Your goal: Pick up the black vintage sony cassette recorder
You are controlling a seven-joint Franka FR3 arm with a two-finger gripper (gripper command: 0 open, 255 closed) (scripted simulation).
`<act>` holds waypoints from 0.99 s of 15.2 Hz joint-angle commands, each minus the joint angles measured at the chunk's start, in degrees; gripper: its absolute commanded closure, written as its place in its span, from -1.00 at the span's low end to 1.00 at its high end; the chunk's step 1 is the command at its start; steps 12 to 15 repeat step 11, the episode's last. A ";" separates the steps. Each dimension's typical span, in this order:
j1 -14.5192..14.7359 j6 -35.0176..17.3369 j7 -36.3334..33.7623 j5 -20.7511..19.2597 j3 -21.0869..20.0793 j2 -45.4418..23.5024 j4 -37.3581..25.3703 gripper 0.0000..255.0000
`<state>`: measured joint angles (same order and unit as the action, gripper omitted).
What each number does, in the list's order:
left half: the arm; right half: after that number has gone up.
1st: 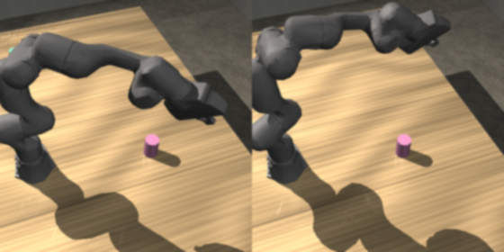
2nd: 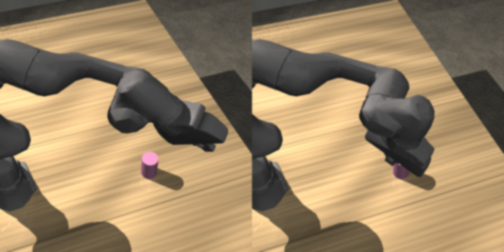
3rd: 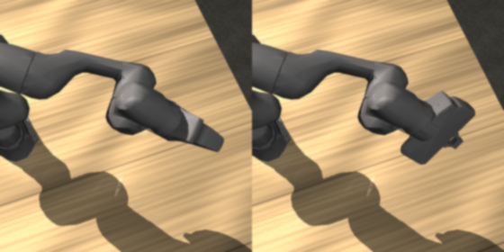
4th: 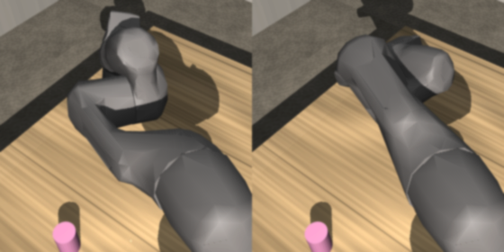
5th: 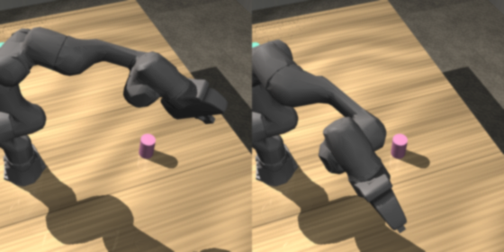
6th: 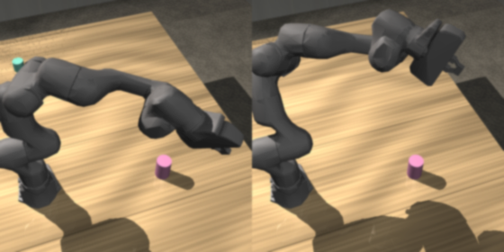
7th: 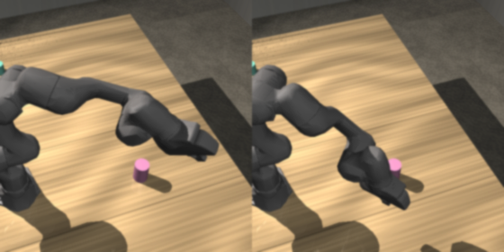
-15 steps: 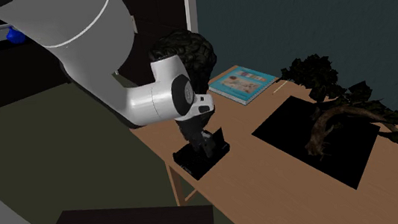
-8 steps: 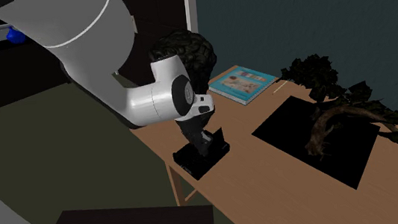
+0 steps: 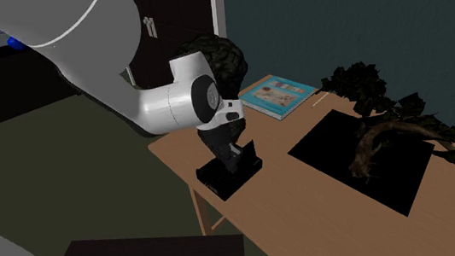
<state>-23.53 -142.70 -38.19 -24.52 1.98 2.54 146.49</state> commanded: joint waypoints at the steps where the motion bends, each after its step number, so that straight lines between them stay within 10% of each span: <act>1: 0.09 1.62 0.99 0.85 -0.02 1.62 -0.15 1.00; 15: 0.70 8.21 4.03 3.56 -0.14 6.84 -1.81 1.00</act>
